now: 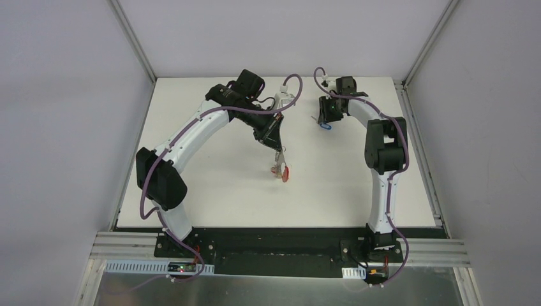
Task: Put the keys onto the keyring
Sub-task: Pick up the key from the center of the board.
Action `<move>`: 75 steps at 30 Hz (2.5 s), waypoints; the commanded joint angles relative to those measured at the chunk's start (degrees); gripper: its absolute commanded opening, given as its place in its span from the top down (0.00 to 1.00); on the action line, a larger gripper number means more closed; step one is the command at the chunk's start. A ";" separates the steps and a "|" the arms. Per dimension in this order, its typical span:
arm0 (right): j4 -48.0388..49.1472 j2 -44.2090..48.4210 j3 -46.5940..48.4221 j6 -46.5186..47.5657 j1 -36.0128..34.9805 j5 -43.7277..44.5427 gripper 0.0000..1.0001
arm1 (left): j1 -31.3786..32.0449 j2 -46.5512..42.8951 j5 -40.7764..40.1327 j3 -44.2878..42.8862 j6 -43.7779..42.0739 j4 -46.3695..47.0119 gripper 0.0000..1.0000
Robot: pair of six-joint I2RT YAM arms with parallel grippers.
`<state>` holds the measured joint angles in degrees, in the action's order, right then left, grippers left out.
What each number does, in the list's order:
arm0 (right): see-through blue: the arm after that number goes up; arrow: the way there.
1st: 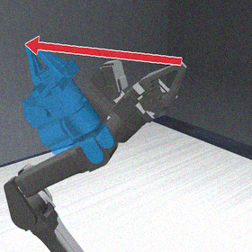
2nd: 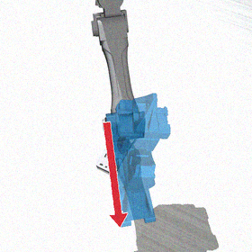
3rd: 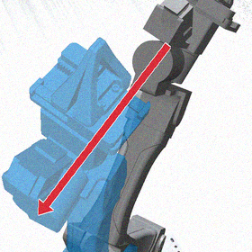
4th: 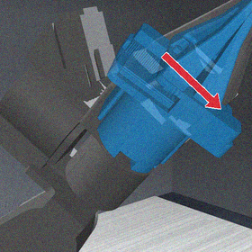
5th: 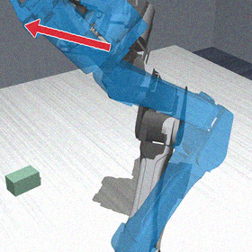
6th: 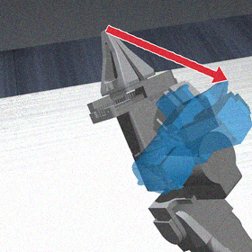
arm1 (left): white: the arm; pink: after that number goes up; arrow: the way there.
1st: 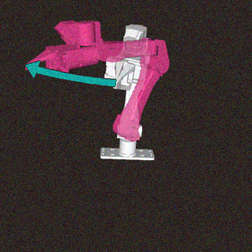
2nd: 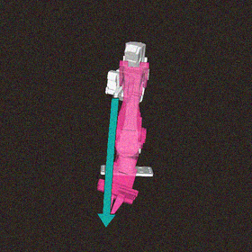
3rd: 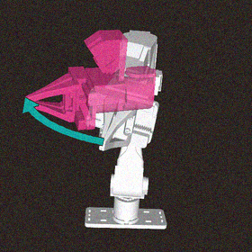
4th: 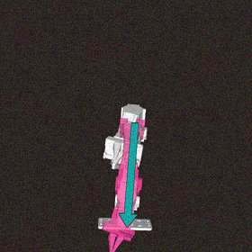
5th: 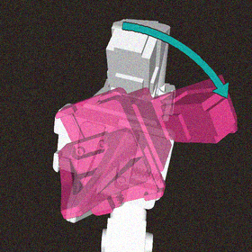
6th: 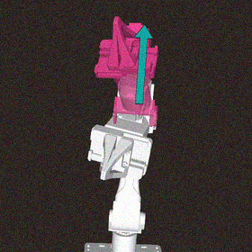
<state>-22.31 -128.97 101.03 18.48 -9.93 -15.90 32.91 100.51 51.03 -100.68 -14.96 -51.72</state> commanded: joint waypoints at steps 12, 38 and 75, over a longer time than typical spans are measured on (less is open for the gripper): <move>0.13 0.29 -0.14 -0.68 0.40 -1.67 0.81 | -0.36 0.08 3.74 -1.96 -0.38 -0.48 1.00; 5.59 12.33 -9.71 -0.86 1.51 -11.14 1.00 | -0.39 0.63 -0.04 -3.37 -2.67 -1.27 1.00; 12.82 43.23 -34.83 8.39 3.32 -50.77 1.00 | -1.00 0.59 -1.17 -3.12 -3.87 4.48 1.00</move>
<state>-10.83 -91.83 67.26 25.71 -6.83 -55.53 32.51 104.01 48.80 -103.94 -18.68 -50.61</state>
